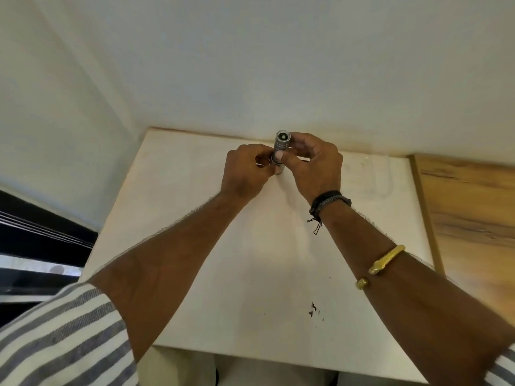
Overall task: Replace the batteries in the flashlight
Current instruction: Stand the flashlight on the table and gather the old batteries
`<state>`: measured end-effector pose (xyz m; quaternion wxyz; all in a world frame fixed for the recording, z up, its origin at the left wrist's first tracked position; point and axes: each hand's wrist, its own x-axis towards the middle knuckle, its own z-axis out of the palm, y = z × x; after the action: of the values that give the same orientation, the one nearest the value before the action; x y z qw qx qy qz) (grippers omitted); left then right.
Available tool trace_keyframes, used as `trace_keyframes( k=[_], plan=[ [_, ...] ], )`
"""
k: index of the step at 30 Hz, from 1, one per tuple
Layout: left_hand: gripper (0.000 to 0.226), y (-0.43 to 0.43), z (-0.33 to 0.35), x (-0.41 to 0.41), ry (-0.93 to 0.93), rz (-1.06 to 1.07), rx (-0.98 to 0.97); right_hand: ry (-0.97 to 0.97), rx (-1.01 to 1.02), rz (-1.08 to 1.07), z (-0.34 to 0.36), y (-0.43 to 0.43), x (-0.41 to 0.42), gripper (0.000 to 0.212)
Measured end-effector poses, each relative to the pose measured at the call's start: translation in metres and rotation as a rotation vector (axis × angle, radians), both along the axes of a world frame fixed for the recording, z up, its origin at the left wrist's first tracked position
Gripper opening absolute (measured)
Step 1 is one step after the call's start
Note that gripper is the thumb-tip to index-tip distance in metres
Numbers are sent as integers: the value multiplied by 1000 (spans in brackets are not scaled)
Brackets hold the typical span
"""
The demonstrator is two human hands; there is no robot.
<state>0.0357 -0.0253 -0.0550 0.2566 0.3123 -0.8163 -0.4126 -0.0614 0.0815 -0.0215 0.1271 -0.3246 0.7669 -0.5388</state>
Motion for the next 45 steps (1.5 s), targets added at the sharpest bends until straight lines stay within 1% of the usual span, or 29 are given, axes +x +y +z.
trace_keyframes(
  k=[9, 21, 23, 27, 29, 31, 34, 36, 41, 45],
  plan=[
    [26, -21, 0, -19, -6, 17, -12, 11, -25, -37, -4, -24, -13, 35],
    [27, -29, 2, -33, -1, 43, 21, 40, -13, -105, -8, -39, -19, 34],
    [30, -28, 3, -33, -5, 43, 36, 39, -3, -104, -8, -39, -19, 35],
    [48, -23, 8, -27, -10, 124, 51, 7, -15, -133, -4, -32, -16, 40],
    [46, -17, 12, -19, 8, 186, 41, -10, -31, -160, -1, -24, -13, 39],
    [38, -7, 19, -8, 38, 225, 33, -15, -49, -187, 4, -11, -8, 34],
    [27, 12, 29, 10, 80, 247, 27, -45, -78, -213, 11, 12, 2, 24],
    [24, 29, 36, 21, 91, 247, 15, -96, -100, -217, 16, 30, 10, 18],
    [18, 81, 44, 42, 114, 178, 39, -211, -138, -241, 27, 84, 29, 13],
    [17, 128, 41, 48, 69, 50, 58, -278, -131, -221, 32, 140, 33, 13]
  ],
)
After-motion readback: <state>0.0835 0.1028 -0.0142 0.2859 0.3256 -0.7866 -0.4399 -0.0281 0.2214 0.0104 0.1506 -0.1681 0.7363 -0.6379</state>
